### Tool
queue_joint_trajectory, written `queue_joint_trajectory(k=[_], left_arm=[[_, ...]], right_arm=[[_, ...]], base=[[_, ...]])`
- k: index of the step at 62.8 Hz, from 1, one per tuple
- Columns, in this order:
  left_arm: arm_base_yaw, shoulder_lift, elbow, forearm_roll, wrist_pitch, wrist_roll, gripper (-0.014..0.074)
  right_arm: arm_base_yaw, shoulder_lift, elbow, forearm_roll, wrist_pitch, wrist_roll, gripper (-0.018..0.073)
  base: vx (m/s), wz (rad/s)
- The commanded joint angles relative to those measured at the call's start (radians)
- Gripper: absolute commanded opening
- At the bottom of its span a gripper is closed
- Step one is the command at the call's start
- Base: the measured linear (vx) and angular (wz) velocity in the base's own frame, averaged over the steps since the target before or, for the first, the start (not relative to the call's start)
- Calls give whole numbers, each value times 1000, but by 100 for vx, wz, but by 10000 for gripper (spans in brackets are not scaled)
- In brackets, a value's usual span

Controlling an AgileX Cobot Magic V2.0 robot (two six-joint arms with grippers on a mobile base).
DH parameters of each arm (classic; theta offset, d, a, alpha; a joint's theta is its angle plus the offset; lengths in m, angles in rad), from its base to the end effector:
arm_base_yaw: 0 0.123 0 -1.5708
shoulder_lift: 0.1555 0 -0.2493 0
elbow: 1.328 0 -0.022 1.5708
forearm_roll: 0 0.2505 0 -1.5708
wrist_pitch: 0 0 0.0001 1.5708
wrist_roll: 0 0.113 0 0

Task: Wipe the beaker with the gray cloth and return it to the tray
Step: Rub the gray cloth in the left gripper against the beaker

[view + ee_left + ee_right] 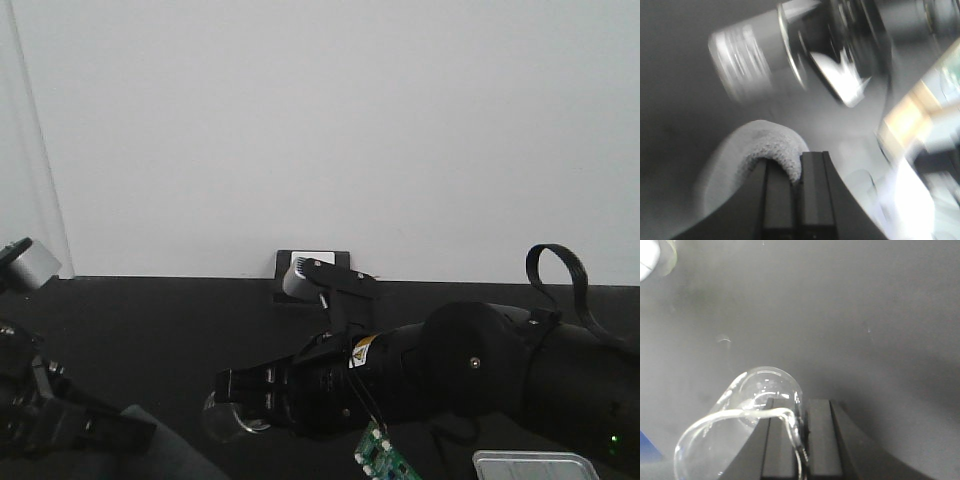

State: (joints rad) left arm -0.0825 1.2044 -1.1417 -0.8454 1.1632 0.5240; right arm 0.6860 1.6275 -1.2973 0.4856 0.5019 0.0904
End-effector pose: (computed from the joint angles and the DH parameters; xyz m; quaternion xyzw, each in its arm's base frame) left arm 0.2368 -0.0975 0.3272 0.1915 0.8734 -0.3501 0.2790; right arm 0.2822 0.2638 0.2573 -0.1207 0.8929 0.3238 0.2885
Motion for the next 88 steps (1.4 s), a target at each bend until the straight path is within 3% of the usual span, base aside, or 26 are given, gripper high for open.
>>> queue_joint_trajectory(k=[1, 9, 18, 25, 43, 56, 64, 79, 88], left_arm=[[-6, -22, -33, -100, -214, -8, 0], [-6, -22, -33, -165, -471, -8, 0], [-6, -22, -33, -197, -564, -8, 0], [-6, -22, -33, -196, -453, -8, 0], [-6, -22, -33, -174, -24, -6, 0], [-5, -22, -33, -174, 66, 1, 0], [-5, -22, -33, -175, -32, 0, 0], [-5, -22, -33, -146, -397, 1, 0], [-5, -22, -33, 26, -458, -8, 0]], right_arm=[[26, -48, -32, 58, -8, -39, -11], [75, -48, -32, 62, 83, -72, -11], [79, -48, -32, 72, 160, -72, -11], [76, -48, -32, 71, 102, -69, -11], [76, -48, -32, 76, -344, -9, -11], [62, -48, -31, 90, -323, -10, -11], [62, -48, -31, 106, -239, -14, -11], [50, -48, -31, 86, 40, -75, -11], [-65, -52, -31, 23, 187, -63, -11]], base=[[0, 0], [0, 0], [0, 0], [0, 0], [0, 0], [0, 0], [0, 0], [0, 0], [0, 0]])
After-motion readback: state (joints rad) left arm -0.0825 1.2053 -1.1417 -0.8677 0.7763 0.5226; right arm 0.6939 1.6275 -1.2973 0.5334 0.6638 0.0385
